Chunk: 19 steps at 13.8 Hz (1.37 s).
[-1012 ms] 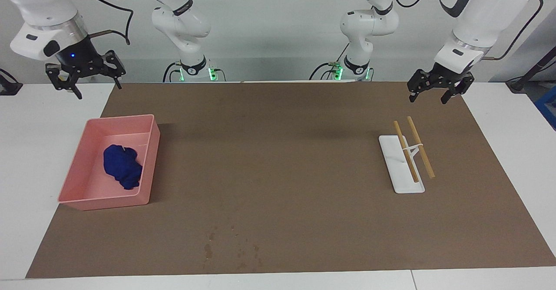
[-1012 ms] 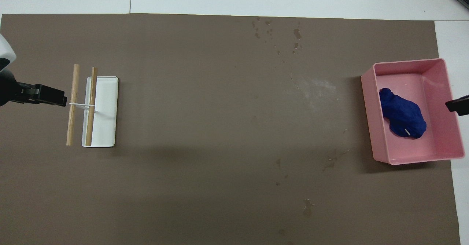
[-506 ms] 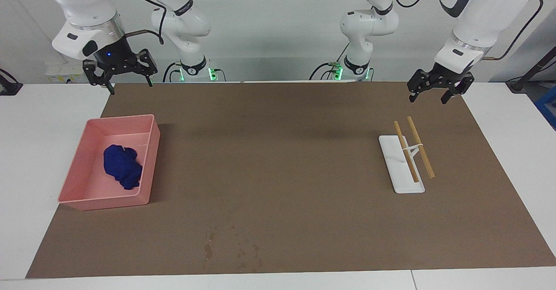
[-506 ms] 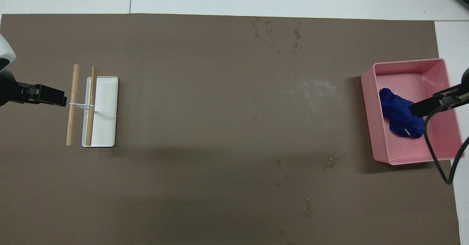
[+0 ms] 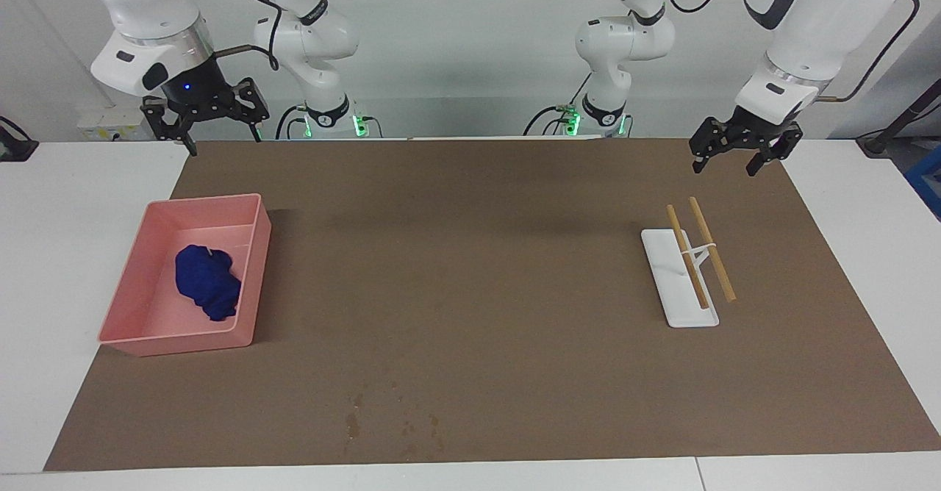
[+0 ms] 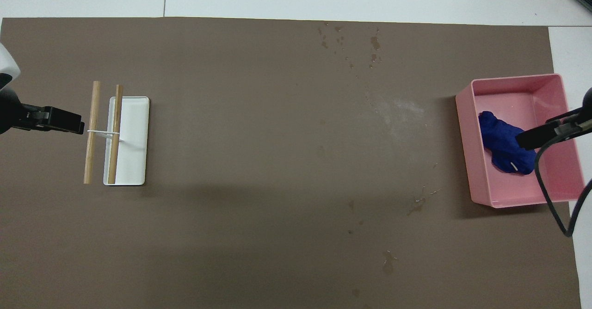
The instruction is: Wipe water with towel using both arms
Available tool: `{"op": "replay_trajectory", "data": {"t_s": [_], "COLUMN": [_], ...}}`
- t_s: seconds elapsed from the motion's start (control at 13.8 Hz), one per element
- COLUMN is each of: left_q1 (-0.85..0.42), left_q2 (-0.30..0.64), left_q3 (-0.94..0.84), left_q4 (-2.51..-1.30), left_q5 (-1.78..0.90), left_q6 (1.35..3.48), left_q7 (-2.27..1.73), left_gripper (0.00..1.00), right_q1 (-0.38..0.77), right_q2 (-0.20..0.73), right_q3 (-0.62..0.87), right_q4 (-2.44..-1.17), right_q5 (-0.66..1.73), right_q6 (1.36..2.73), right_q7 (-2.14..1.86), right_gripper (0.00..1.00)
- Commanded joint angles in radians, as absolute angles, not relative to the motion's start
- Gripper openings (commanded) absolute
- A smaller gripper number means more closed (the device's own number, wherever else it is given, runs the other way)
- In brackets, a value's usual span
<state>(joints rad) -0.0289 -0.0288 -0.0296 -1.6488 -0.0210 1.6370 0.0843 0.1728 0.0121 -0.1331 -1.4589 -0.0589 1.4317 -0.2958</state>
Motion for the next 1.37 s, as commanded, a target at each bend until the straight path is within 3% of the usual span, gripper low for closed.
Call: {"op": "replay_trajectory", "data": {"t_s": [0.0, 0.87, 0.94, 1.16, 1.3], "left_q1": [-0.014, -0.014, -0.014, -0.014, -0.014], "left_q2": [-0.038, -0.038, -0.038, -0.038, -0.038], "left_q3": [-0.037, -0.037, -0.037, -0.037, -0.037], "left_q4": [-1.655, -1.655, -1.654, -1.655, -1.655], "left_q5": [-0.034, -0.034, -0.034, -0.034, -0.034], "left_q6": [1.626, 1.626, 1.626, 1.626, 1.626], "left_q7": [0.091, 0.091, 0.091, 0.091, 0.091], "left_gripper": [1.0, 1.0, 1.0, 1.0, 1.0], "right_q1": [0.27, 0.222, 0.189, -0.126, -0.166], "right_q2": [0.014, 0.015, 0.015, 0.015, 0.015], "right_q3": [-0.247, -0.213, -0.184, 0.142, 0.187], "right_q4": [-1.459, -1.462, -1.462, -1.463, -1.462], "right_q5": [-0.034, -0.002, -0.003, -0.005, -0.009], "right_q6": [1.417, 1.425, 1.425, 1.428, 1.43], "right_q7": [-0.284, -0.282, -0.282, -0.281, -0.279], "right_gripper": [1.0, 1.0, 1.0, 1.0, 1.0]}}
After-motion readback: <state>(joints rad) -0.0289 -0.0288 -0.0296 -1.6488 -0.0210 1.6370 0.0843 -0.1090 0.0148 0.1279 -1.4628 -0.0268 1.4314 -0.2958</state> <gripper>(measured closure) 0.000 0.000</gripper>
